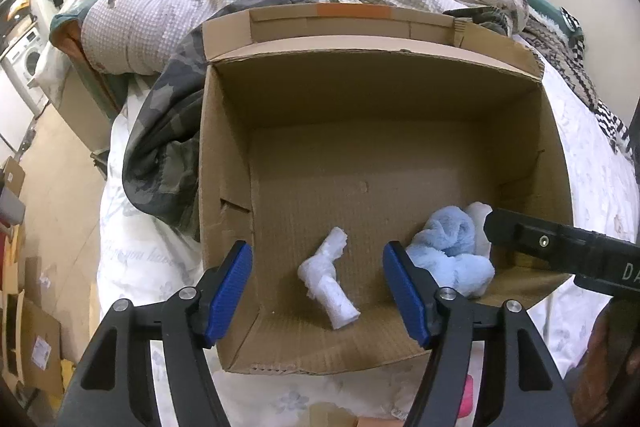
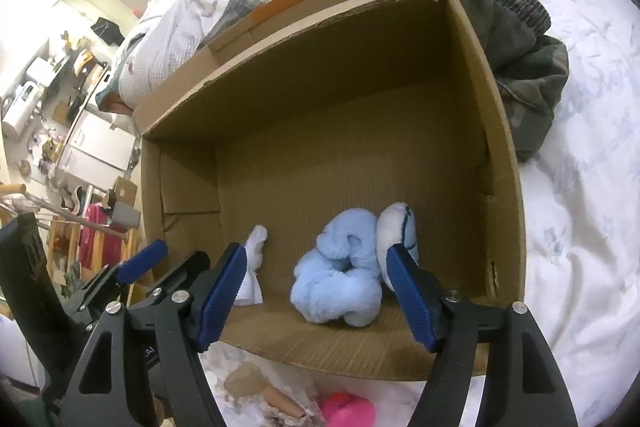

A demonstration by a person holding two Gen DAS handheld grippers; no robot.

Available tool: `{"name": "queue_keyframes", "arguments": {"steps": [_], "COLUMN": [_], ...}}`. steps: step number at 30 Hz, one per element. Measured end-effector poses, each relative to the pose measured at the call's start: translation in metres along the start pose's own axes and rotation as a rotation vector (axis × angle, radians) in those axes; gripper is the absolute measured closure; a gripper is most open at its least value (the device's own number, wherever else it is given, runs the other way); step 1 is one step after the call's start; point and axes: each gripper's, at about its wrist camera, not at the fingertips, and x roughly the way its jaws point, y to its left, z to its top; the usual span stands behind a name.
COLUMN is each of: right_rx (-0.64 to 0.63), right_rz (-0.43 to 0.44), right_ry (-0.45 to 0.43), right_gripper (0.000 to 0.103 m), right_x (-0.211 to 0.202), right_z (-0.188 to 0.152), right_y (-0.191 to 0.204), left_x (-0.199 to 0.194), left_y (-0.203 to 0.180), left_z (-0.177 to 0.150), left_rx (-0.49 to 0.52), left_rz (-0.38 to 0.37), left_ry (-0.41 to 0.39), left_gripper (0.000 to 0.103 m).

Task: Organize soft objects
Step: 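Withdraw both tools from the box back toward the remaining items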

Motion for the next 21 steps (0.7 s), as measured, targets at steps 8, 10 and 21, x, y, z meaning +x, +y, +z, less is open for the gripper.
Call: {"name": "queue_keyframes", "arguments": {"steps": [8, 10, 21], "right_rx": [-0.01, -0.014, -0.013], "right_rz": [-0.002, -0.005, -0.03], "right_ry": [0.0, -0.001, -0.002], "right_gripper": [0.026, 0.026, 0.026], "right_x": [-0.003, -0.004, -0.023], "right_z": [-0.001, -0.001, -0.013], "right_y": [0.005, 0.007, 0.004], "left_x": [-0.009, -0.01, -0.039], "left_y": [0.006, 0.008, 0.026], "left_z": [-0.003, -0.003, -0.009], "left_rx": [-0.026, -0.028, -0.083], "left_rz": [0.002, 0.004, 0.018], "left_ry": [-0.009, -0.005, -0.017], "left_gripper": [0.038, 0.038, 0.038]}}
